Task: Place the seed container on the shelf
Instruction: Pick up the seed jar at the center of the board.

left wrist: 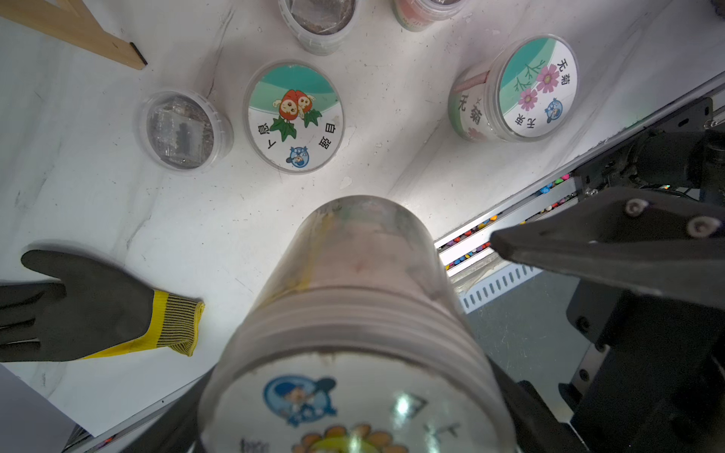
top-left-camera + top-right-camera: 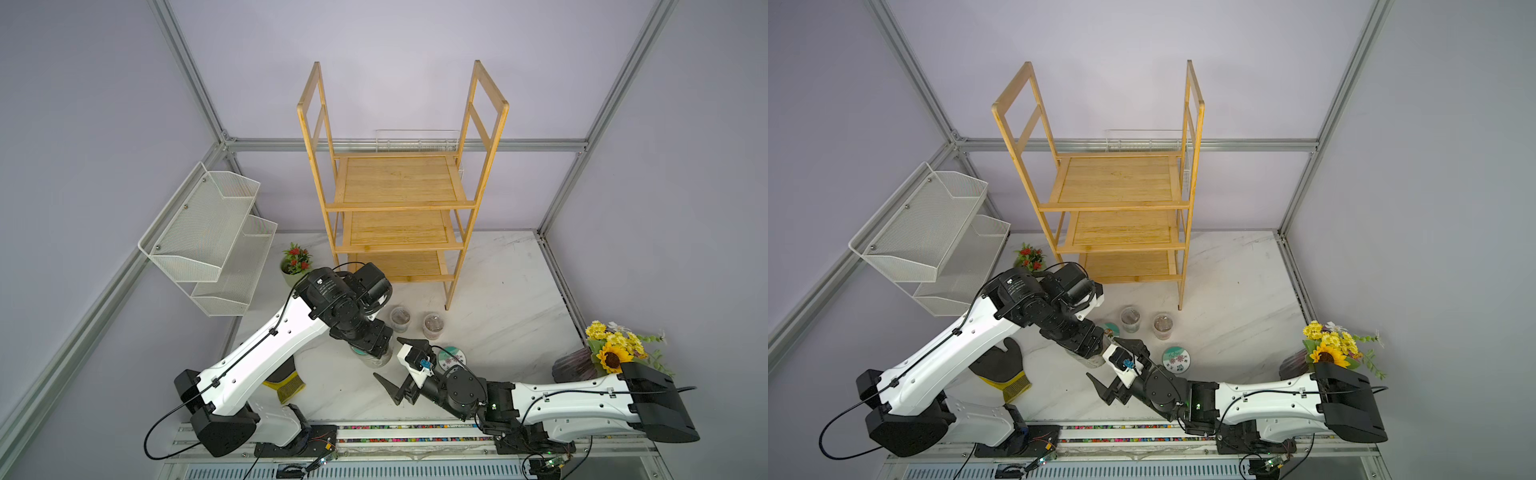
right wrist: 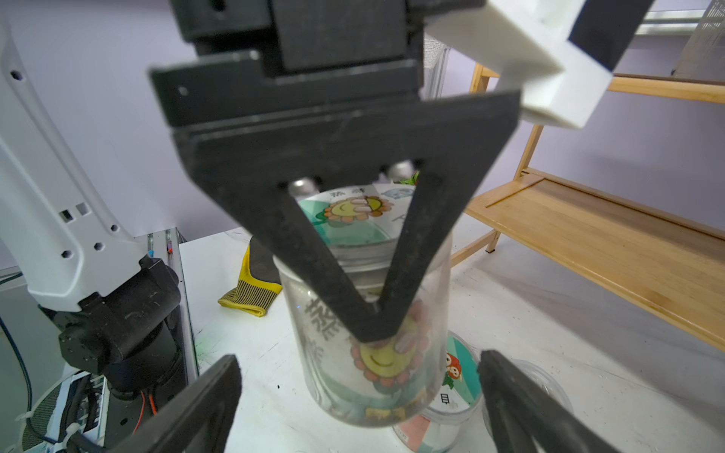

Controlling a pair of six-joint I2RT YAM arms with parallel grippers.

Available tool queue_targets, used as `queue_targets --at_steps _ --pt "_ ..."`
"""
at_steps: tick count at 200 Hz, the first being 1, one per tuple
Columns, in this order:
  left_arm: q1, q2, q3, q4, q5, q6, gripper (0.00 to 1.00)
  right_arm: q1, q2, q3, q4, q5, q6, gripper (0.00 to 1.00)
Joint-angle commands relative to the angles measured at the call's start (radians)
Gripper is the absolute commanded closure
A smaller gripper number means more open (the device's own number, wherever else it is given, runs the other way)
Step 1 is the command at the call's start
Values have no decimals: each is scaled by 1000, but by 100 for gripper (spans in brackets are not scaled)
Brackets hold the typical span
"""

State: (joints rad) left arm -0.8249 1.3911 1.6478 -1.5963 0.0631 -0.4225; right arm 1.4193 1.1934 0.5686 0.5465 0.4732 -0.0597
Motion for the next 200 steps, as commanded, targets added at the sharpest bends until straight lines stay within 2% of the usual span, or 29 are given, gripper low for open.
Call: queue_targets --at_steps 1,96,200 --pt "6 1 37 2 33 27 30 -15 11 10 56 -18 -26 2" --pt "7 3 31 2 48 31 30 -58 118 57 127 -57 -73 3" --pt "6 -2 15 8 61 37 29 -108 156 98 148 -100 -95 3"
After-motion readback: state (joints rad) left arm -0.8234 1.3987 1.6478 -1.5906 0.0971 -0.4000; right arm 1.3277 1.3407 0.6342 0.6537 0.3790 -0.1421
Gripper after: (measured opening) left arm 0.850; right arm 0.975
